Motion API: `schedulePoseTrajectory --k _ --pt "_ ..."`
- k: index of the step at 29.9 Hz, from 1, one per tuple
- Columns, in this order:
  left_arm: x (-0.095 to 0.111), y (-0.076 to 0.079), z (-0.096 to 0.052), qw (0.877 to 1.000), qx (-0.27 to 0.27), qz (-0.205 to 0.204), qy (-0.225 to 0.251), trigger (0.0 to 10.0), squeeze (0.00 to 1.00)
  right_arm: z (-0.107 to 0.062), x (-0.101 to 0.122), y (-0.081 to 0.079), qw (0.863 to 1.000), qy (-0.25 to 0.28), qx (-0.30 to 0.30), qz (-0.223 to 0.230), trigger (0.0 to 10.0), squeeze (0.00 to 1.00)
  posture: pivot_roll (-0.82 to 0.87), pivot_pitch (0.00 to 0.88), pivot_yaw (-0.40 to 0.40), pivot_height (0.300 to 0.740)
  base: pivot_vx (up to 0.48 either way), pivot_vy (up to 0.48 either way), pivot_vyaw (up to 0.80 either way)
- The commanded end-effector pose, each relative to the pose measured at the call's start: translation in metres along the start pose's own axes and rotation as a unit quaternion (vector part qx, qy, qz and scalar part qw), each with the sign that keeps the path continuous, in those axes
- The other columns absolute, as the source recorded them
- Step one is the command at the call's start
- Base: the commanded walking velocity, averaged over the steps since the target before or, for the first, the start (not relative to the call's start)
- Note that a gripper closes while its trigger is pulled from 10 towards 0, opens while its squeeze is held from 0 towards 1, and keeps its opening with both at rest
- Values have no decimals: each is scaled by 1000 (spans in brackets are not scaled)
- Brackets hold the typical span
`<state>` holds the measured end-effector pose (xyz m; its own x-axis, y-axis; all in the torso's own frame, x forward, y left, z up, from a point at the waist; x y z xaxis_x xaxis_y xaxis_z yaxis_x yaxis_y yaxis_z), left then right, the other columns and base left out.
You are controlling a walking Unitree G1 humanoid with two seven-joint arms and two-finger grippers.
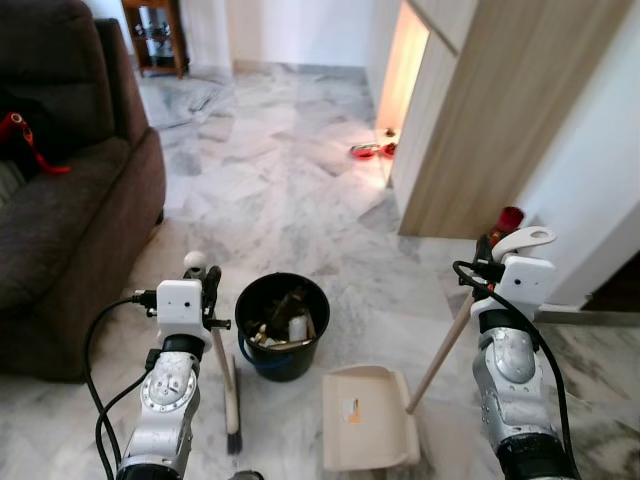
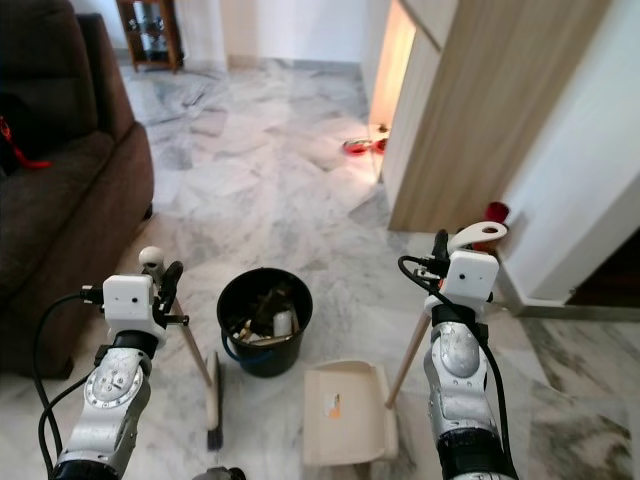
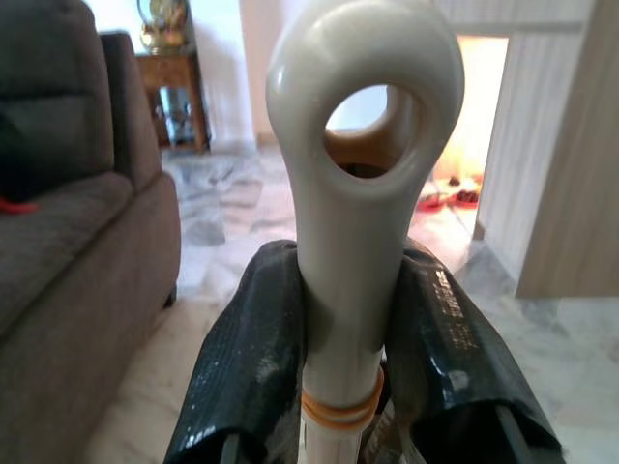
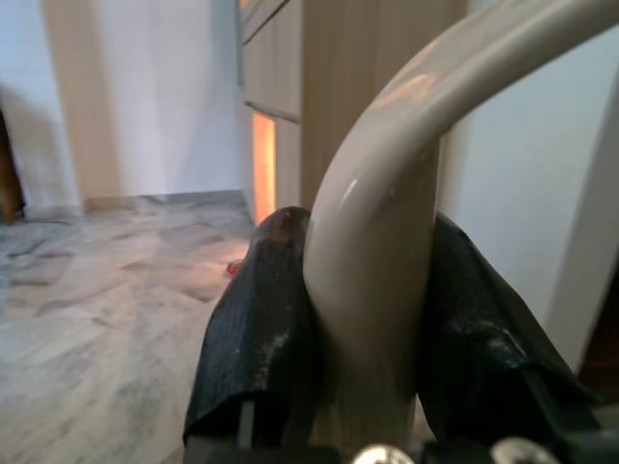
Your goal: Sweep floor
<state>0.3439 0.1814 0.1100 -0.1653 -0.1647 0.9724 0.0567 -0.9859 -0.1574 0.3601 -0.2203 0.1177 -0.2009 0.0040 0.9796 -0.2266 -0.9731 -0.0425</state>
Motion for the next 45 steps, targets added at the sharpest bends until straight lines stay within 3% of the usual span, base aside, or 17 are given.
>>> schedulePoseTrajectory --k 1,13,45 --pt "12 1 1 1000 0 0 25 10000 0 6 11 -4 1000 18 8 2 10000 0 63 0 -43 740 -266 0 0" --pt "9 2 1 1000 1 5 18 10000 0 7 6 -3 1000 2 6 5 10000 0 62 0 -48 740 -22 0 0" --pt "4 10 3 1000 -15 -2 6 10000 0 10 1 2 1000 -17 2 -11 10000 0 59 0 -56 740 0 0 -800"
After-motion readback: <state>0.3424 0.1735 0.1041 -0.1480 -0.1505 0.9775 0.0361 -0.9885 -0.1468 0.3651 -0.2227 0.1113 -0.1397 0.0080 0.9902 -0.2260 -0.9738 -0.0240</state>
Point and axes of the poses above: a point about 5 cm out from each wrist's last joint towards the gripper, its own z axis pointing out of the wrist towards the gripper, its own x axis along the axis of the wrist's last joint, y = z × x, the point moved 5 cm from there along z, pointing out of the wrist towards the gripper, and after that the axes turned 3 degrees about z, right-handed, at the moved point
